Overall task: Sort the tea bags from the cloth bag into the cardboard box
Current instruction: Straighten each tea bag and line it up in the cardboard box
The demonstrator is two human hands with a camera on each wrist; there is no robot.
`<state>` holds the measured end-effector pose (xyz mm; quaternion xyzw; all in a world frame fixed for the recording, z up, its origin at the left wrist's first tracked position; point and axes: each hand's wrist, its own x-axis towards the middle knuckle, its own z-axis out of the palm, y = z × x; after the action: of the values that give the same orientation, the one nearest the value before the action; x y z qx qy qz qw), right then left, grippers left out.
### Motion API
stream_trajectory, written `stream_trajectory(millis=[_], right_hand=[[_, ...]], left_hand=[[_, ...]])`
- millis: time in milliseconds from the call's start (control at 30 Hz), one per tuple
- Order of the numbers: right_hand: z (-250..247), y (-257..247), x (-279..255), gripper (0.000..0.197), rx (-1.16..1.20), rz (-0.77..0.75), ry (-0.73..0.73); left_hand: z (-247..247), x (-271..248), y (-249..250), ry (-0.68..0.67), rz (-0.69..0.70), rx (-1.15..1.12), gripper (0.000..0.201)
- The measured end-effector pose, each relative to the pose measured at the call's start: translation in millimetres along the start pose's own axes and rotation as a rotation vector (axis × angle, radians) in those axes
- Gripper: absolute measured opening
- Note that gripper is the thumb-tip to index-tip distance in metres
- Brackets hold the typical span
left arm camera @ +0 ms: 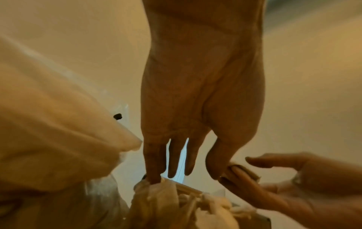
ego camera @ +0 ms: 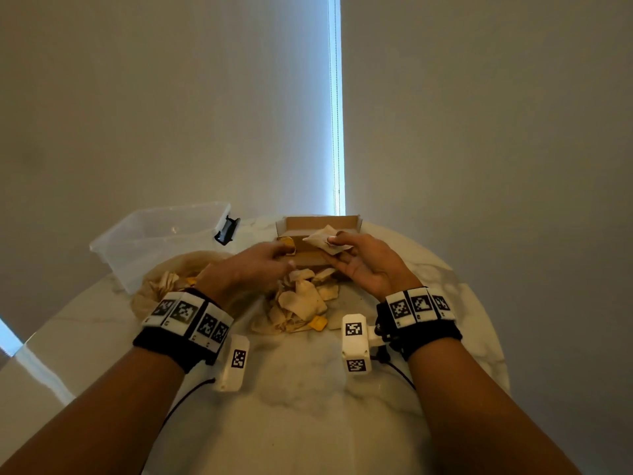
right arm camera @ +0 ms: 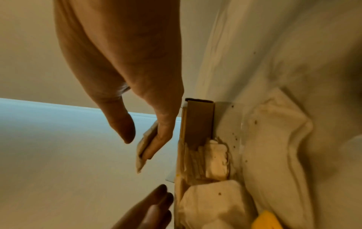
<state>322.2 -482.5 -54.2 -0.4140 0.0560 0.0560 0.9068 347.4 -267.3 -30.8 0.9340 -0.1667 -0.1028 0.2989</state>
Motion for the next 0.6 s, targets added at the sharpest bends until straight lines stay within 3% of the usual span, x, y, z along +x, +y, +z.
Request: stream_trajectory(millis=[100,200,333,433,600], right_hand=[[-6,-4,3,0.028,-0.029,-0.019,0.052],[-11,-10,8,0.035,-0.233,-0.115,0.116],[-11,-30,17,0.054,-0.684,-0.133,0.137],[3,-43,26,0.051,-1.144,-0.086,0.102],[30,-46,47,0.06,-1.654,0.108,-0.025]], left_hand=[[7,0,7,-0.121,-0.102,0.143,0.06],[14,-5,5,-0.127,-0.083,0.221,0.06],[17,-21,1,-0.143,-0.015,0.259,0.059],[16,-32,3,-0.173,0.016,0.234,0.057],[12,-36,4,-0.19,0.02,0.125,0.053]])
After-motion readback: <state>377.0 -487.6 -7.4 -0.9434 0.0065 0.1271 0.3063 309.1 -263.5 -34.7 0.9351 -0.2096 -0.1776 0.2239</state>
